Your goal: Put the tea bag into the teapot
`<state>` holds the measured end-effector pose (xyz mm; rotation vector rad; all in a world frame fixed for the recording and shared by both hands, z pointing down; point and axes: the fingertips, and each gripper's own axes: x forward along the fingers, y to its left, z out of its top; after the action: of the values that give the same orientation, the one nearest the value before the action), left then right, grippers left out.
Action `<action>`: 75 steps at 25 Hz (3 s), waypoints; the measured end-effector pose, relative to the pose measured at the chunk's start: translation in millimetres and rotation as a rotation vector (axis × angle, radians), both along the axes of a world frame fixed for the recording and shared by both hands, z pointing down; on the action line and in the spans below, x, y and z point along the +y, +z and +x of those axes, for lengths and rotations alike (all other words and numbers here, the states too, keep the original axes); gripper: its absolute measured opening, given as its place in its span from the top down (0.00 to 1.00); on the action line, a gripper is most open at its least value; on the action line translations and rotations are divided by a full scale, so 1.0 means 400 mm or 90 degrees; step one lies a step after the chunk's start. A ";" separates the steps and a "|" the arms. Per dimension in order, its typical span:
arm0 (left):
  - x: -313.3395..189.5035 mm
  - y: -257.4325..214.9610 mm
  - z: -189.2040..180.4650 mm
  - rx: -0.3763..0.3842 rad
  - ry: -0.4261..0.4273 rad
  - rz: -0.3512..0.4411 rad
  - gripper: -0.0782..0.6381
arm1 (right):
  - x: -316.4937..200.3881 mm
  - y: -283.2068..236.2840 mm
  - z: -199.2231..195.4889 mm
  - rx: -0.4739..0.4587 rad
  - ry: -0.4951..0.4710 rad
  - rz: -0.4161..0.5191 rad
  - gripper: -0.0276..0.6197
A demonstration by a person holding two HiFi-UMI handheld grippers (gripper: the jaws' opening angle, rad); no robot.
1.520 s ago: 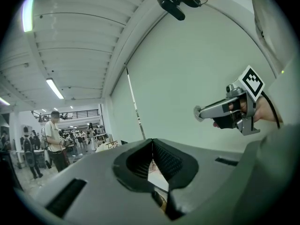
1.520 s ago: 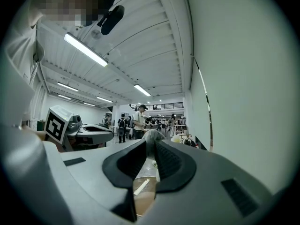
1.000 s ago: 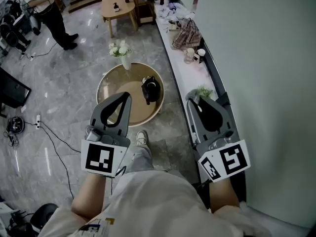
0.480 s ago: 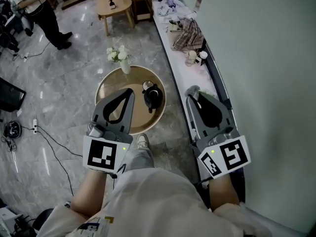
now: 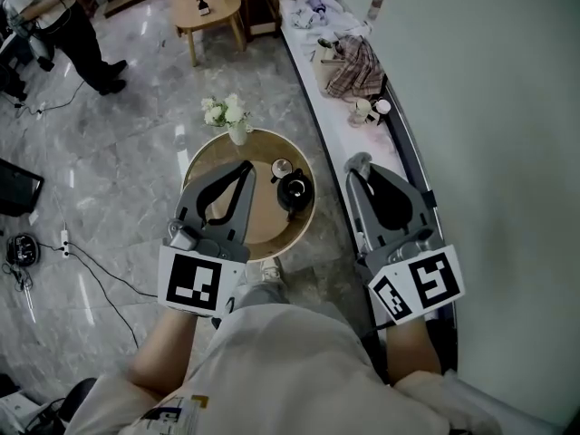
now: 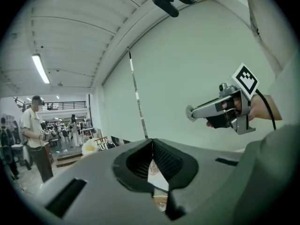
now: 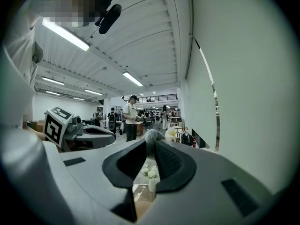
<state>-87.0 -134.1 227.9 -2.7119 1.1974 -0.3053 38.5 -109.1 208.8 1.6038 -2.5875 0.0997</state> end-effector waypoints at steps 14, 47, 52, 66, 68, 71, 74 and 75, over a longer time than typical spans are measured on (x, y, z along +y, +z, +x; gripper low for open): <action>-0.152 0.041 -0.061 0.008 0.030 -0.014 0.88 | -0.137 0.021 -0.077 0.020 0.018 -0.020 0.88; -0.256 0.344 0.103 -0.062 -0.025 -0.196 0.88 | -0.312 0.379 0.015 0.079 -0.118 -0.219 0.88; -0.277 0.432 0.103 -0.066 -0.030 -0.234 0.88 | -0.335 0.497 -0.006 0.130 -0.139 -0.249 0.88; -0.304 0.712 0.088 -0.083 -0.047 -0.351 0.88 | -0.340 0.840 -0.021 0.154 -0.173 -0.398 0.88; -0.308 0.751 0.089 -0.082 -0.048 -0.370 0.88 | -0.343 0.884 -0.019 0.156 -0.173 -0.417 0.88; -0.305 0.808 0.098 -0.084 -0.045 -0.399 0.88 | -0.341 0.954 -0.018 0.162 -0.178 -0.447 0.88; -0.292 0.863 0.109 -0.089 -0.039 -0.425 0.88 | -0.329 1.023 -0.020 0.172 -0.184 -0.476 0.88; -0.291 0.879 0.111 -0.092 -0.038 -0.430 0.88 | -0.327 1.045 -0.021 0.176 -0.186 -0.484 0.88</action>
<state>-42.4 -250.4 579.5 -3.1117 1.3140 -1.0667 30.2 -239.8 626.7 0.8895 -2.1366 0.6849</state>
